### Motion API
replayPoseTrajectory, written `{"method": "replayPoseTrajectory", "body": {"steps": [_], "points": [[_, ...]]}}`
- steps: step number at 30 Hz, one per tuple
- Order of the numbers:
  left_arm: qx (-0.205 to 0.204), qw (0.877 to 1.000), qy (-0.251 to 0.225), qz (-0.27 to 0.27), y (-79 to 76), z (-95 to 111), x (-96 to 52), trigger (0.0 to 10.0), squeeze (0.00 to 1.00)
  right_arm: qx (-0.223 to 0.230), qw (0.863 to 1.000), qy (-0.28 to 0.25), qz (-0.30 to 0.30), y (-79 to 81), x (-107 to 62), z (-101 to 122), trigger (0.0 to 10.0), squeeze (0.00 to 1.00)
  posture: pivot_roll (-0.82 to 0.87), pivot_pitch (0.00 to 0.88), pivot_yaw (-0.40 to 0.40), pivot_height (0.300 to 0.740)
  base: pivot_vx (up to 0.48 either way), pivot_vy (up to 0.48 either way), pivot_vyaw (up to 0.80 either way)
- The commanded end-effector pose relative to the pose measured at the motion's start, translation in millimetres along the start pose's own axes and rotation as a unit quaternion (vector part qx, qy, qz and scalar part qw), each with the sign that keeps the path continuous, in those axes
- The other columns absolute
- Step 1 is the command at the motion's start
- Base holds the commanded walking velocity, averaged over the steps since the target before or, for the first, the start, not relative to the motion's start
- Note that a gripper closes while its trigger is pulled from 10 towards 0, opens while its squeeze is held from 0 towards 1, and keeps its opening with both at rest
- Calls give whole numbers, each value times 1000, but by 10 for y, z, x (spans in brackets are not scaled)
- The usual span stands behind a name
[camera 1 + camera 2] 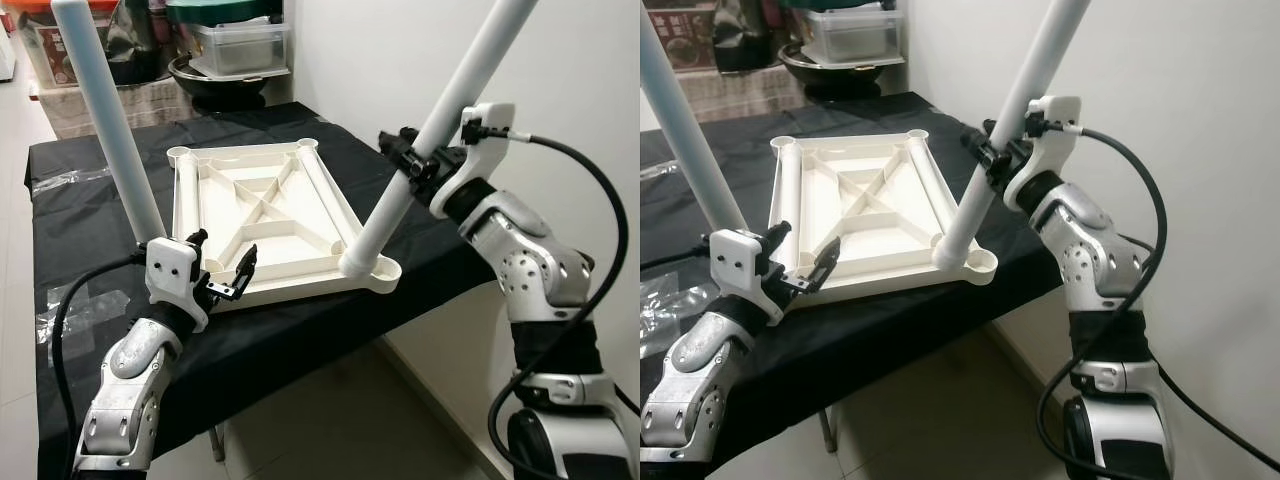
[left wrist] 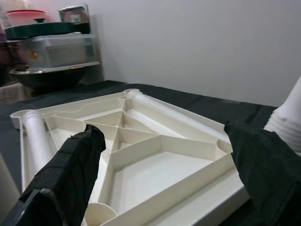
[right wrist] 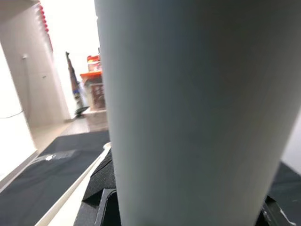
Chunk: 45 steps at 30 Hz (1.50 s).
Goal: Building children table
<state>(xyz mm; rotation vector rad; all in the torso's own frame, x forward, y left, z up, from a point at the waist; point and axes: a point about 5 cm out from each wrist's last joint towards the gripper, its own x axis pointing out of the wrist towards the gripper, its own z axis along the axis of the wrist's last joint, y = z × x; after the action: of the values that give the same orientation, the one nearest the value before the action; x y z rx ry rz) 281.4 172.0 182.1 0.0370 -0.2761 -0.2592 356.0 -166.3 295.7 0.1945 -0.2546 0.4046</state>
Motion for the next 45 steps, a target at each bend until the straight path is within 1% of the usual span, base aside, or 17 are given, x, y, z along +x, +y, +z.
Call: {"method": "replayPoseTrajectory", "body": {"steps": [1,2,4,5,7,8,10,16,17,18,19,20,21,25,26,33,45], "points": [[0,1000,5,-4,-58,0,-20,10000,0,-12,999,-10,-46,-74,16,70,10000,0,-8,0,-62,740,0,0,0],[-8,1000,9,-8,-128,-22,-41,10000,0,-20,996,-15,-89,-122,7,100,10000,0,-9,0,-61,740,0,0,0],[-8,1000,9,-8,-128,-22,-41,10000,0,-20,996,-15,-89,-122,7,100,10000,0,-9,0,-61,740,0,0,0],[-5,1000,18,-14,-205,-49,-64,10000,0,-36,992,-18,-121,-135,-18,123,10000,0,-8,0,-61,740,0,0,0],[-5,1000,18,-14,-205,-49,-64,10000,0,-36,992,-18,-121,-135,-18,123,10000,0,-8,0,-61,740,0,0,0],[3,1000,25,-15,-258,-74,-92,10000,0,-54,987,-16,-149,-138,-42,132,10000,0,-10,0,-59,740,0,0,0],[3,1000,25,-15,-258,-74,-92,10000,0,-54,987,-16,-149,-138,-42,132,10000,0,-10,0,-59,740,0,0,0],[13,999,40,3,-292,-105,-147,10000,0,-48,990,-60,-115,-48,-72,139,10000,0,-18,0,-58,740,0,0,0],[16,999,42,14,-278,-112,-164,10000,0,-69,989,-62,-115,-28,-154,61,10000,0,-20,0,-57,740,0,0,0],[16,999,42,14,-278,-112,-164,10000,0,-69,989,-62,-115,-28,-154,61,10000,0,-20,0,-57,740,0,0,0],[19,999,43,21,-274,-112,-167,10000,0,-98,988,-63,-102,38,-234,-28,10000,0,-26,0,-54,740,0,0,0],[19,999,43,21,-274,-112,-167,10000,0,-98,988,-63,-102,38,-234,-28,10000,0,-26,0,-54,740,0,0,0],[22,999,43,23,-275,-114,-163,10000,0,-118,987,-59,-89,101,-299,-103,10000,0,-26,0,-54,740,0,0,0],[22,999,43,23,-275,-114,-163,10000,0,-118,987,-59,-89,101,-299,-103,10000,0,-26,0,-54,740,0,0,0],[26,999,43,23,-275,-116,-158,10000,0,-127,987,-57,-76,151,-343,-167,10000,0,-26,0,-54,740,0,0,0],[27,998,48,23,-284,-131,-167,10000,0,-124,988,-54,-78,164,-347,-250,10000,0,-17,0,-60,740,0,0,0],[26,998,57,21,-352,-165,-155,10000,0,-99,990,-63,-72,256,-273,-290,10000,0,-12,0,-65,740,0,-480,403]]}}
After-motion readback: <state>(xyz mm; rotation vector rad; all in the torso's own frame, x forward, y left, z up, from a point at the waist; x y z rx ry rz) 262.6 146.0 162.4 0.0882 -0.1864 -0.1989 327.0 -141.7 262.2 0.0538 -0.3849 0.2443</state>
